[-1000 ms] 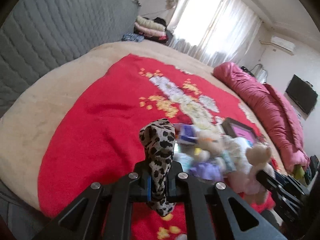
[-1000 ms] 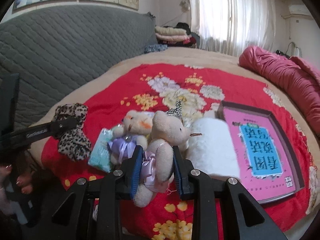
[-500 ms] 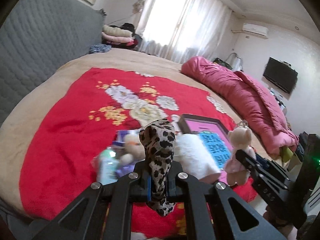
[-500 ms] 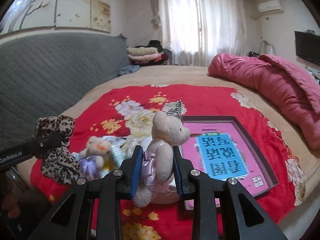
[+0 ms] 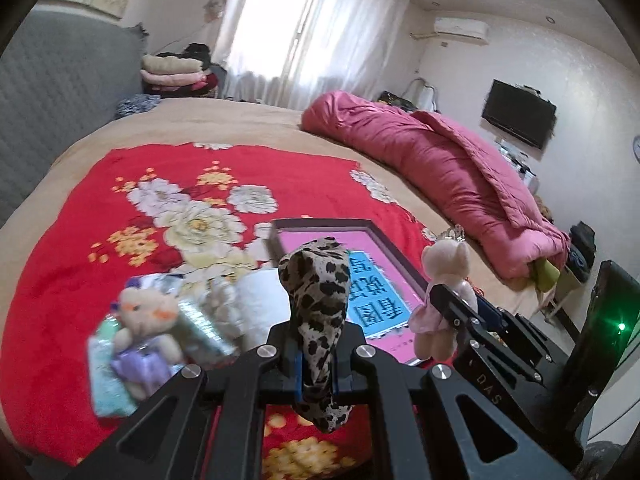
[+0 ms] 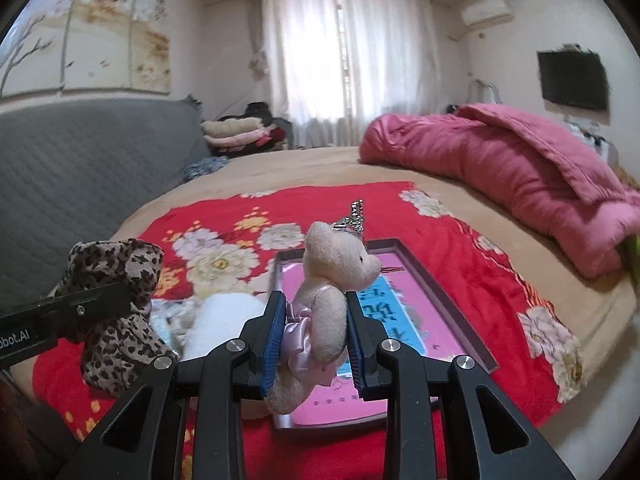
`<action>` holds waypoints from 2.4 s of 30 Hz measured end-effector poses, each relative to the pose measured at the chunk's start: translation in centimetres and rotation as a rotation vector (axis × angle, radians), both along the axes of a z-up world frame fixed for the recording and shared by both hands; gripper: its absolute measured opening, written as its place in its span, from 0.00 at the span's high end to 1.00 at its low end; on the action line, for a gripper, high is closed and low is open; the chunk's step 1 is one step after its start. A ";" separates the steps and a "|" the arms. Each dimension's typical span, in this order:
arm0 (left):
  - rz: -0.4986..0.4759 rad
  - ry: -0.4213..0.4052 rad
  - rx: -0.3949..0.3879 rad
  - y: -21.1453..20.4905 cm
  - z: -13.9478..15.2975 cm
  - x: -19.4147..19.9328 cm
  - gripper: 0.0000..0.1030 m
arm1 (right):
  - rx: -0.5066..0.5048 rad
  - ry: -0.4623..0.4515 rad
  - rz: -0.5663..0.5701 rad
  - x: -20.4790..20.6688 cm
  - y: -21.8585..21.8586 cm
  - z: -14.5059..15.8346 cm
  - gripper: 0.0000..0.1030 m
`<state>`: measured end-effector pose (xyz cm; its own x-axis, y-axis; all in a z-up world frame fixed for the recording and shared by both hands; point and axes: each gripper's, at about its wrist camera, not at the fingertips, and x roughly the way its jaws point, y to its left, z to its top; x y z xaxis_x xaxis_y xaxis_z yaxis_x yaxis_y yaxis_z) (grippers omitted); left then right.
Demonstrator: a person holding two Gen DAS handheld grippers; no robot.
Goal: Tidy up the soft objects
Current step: 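Carry the leopard cloth and pink-dress bear over the pink tray with both tools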
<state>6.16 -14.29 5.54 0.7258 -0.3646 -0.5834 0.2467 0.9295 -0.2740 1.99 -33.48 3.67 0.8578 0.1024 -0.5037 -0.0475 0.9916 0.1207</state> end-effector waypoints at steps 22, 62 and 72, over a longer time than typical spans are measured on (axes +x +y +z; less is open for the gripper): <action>-0.178 0.128 0.033 -12.7 -4.6 7.5 0.92 | 0.004 0.013 -0.213 0.9 -8.2 -2.6 0.71; -0.250 0.282 0.132 -14.1 -10.3 9.3 0.60 | 0.006 0.332 -0.209 7.3 -10.3 -9.8 0.60; -0.230 0.242 0.119 -12.7 -8.4 8.7 0.54 | 0.027 0.294 -0.227 6.5 -10.7 -9.2 0.45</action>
<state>14.86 -27.02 -2.81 0.4681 -0.4216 -0.7766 0.3942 0.8862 -0.2434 8.48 -44.15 -5.58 0.6794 -0.0569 -0.7316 0.2134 0.9692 0.1228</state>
